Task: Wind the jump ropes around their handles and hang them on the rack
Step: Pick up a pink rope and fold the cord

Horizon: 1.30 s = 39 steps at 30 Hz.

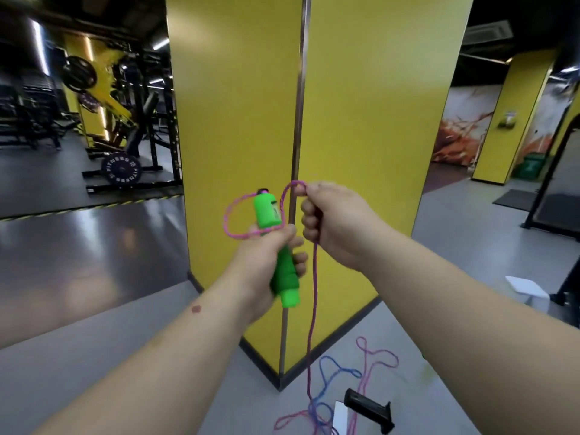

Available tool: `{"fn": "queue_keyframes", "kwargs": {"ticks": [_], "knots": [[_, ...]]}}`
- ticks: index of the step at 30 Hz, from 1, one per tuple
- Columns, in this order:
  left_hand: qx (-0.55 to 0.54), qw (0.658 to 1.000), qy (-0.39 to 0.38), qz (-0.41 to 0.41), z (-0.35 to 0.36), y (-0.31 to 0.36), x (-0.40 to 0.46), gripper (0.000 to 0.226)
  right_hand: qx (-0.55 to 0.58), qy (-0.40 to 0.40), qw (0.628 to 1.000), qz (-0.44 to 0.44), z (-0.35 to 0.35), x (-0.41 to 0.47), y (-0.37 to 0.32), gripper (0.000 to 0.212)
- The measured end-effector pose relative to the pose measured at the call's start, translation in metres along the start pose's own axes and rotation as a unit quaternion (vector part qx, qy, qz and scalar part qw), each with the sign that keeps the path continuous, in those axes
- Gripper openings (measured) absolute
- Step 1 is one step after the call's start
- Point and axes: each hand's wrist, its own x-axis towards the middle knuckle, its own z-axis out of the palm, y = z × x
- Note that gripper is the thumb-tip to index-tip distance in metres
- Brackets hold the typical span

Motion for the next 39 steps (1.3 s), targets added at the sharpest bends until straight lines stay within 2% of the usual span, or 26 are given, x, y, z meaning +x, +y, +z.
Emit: {"fn": "queue_keyframes", "kwargs": {"ticks": [2,5,6,8,10,11,13,14,16,19,23,24,26,28,29,31,33,37,39], "knots": [[-0.033,0.998,-0.056,-0.017,0.013,-0.008,-0.013,0.018,-0.003,0.016,0.999,-0.031,0.003,0.004,-0.015,0.022],[-0.008,0.998,-0.058,0.03,0.023,0.007,-0.013,0.011,-0.04,0.031,0.998,-0.039,-0.002,0.001,-0.016,0.024],[-0.001,0.998,-0.044,0.043,0.024,0.018,-0.012,0.002,-0.029,0.01,1.0,0.003,-0.005,-0.006,-0.011,0.031],[0.026,0.997,0.0,0.071,0.022,0.044,-0.006,0.013,-0.021,-0.087,0.987,0.135,-0.011,-0.026,0.0,0.048],[0.087,0.987,0.064,0.123,0.012,0.064,0.004,0.01,-0.052,-0.149,0.967,0.198,-0.016,-0.045,0.005,0.05],[0.116,0.979,0.093,0.14,0.006,0.071,0.007,0.005,-0.057,-0.142,0.969,0.195,-0.017,-0.05,0.002,0.041],[0.144,0.974,0.12,0.125,-0.001,0.07,0.005,0.01,-0.05,-0.089,0.985,0.136,-0.016,-0.052,-0.011,0.024],[0.138,0.98,0.105,0.101,-0.001,0.064,0.001,0.009,-0.043,-0.067,0.992,0.097,-0.012,-0.049,-0.02,0.021],[0.094,0.995,0.025,0.035,0.01,0.046,-0.015,0.006,-0.037,-0.039,0.998,0.021,-0.003,-0.04,-0.036,0.021],[0.01,0.996,-0.082,-0.028,0.035,0.032,-0.041,0.007,-0.086,-0.009,0.995,-0.052,0.008,-0.027,-0.052,0.023],[-0.035,0.996,-0.074,-0.019,0.042,0.042,-0.042,0.001,-0.169,0.046,0.982,-0.076,0.003,-0.023,-0.054,0.021],[-0.043,0.997,-0.056,-0.015,0.041,0.048,-0.039,0.004,-0.161,0.039,0.985,-0.057,0.001,-0.026,-0.049,0.023],[-0.06,0.998,-0.02,-0.017,0.037,0.063,-0.035,0.014,-0.113,-0.036,0.992,0.043,-0.001,-0.038,-0.033,0.03],[-0.076,0.997,0.007,-0.016,0.032,0.076,-0.032,0.019,-0.083,-0.14,0.974,0.156,-0.001,-0.057,-0.021,0.036],[-0.077,0.997,0.022,-0.004,0.028,0.081,-0.029,0.018,-0.091,-0.17,0.966,0.175,-0.001,-0.065,-0.018,0.036],[-0.067,0.995,0.062,0.028,0.019,0.086,-0.024,0.01,-0.095,-0.156,0.973,0.143,-0.003,-0.068,-0.021,0.024],[-0.062,0.995,0.067,0.04,0.014,0.08,-0.026,0.013,-0.075,-0.097,0.99,0.071,0.0,-0.063,-0.034,0.017],[-0.048,0.997,-0.055,-0.02,0.031,0.051,-0.051,0.008,-0.057,-0.034,0.997,-0.047,0.014,-0.043,-0.064,0.022],[-0.024,0.996,-0.091,-0.005,0.039,0.044,-0.057,0.01,-0.103,-0.015,0.991,-0.081,0.018,-0.037,-0.072,0.024]]}}
